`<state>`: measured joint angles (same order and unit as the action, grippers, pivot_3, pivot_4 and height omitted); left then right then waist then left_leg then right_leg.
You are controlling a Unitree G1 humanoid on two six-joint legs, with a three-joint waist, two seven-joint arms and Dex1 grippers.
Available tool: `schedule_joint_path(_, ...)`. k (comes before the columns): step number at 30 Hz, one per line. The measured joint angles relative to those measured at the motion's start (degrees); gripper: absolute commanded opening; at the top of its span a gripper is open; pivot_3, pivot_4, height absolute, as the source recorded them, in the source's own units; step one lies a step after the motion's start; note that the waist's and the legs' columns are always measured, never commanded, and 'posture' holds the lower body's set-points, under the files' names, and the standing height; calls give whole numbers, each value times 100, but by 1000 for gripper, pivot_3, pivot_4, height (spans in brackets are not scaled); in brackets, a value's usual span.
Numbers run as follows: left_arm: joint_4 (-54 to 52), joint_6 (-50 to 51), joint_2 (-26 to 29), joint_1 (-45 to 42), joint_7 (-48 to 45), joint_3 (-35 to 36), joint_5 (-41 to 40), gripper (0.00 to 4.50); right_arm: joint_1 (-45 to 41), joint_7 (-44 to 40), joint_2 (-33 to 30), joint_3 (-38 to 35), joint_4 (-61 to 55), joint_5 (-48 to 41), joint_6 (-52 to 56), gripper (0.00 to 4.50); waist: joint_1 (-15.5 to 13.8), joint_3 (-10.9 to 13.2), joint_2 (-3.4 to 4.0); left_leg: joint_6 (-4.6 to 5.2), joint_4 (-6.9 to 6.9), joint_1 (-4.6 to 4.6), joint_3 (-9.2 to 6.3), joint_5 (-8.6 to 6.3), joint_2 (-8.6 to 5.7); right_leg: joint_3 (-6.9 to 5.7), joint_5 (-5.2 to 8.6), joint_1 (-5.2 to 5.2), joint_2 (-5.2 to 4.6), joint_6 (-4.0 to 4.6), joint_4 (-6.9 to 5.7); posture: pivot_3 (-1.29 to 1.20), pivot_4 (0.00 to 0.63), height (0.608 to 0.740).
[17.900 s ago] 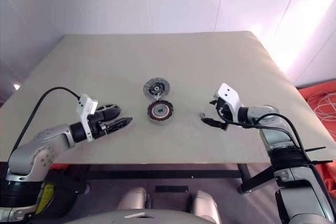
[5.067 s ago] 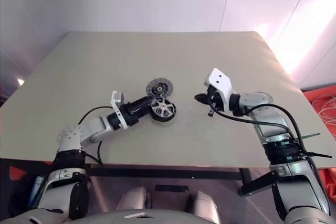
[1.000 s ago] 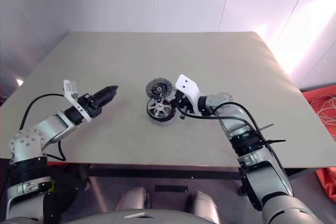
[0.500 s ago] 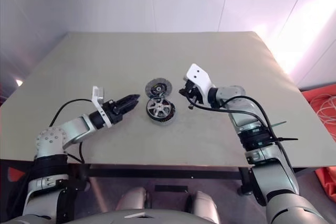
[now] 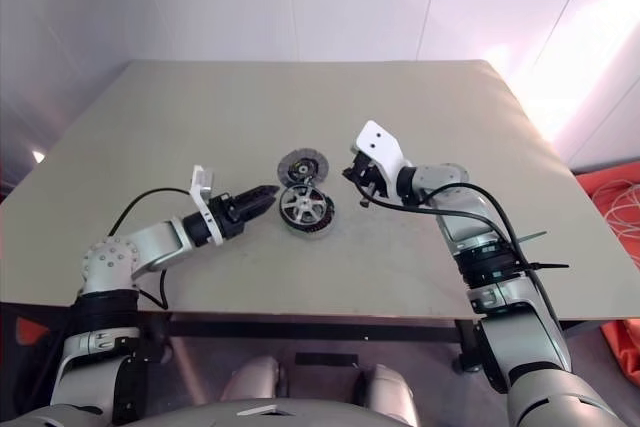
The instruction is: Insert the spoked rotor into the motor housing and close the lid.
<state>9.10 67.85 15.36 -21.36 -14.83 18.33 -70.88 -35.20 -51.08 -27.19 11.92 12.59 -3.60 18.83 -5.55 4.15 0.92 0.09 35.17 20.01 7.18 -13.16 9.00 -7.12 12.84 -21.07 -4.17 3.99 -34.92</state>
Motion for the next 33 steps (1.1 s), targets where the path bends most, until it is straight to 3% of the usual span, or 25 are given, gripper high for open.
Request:
schedule_joint_path(16,237,8,-404,-399,-110,-40,474,2639,0,59,0,-7,-5,-7,-1,0,-68,0,0,6,0,0,-1,-1,-7,0,0,2,-5,0,4,0,0,740)
schedule_joint_path(23,458,108,-712,-552,-265,-443,768,2639,0,85,0,-7,-6,-10,-3,0,-66,0,0,12,0,7,0,-3,-6,0,0,-8,-6,0,6,0,0,740)
schedule_joint_path(33,460,166,-542,-456,-369,-299,841,2639,24,90,-9,-36,-6,-10,-3,0,-5,0,1,11,-2,7,1,-2,-5,0,0,-8,-5,0,5,0,0,740)
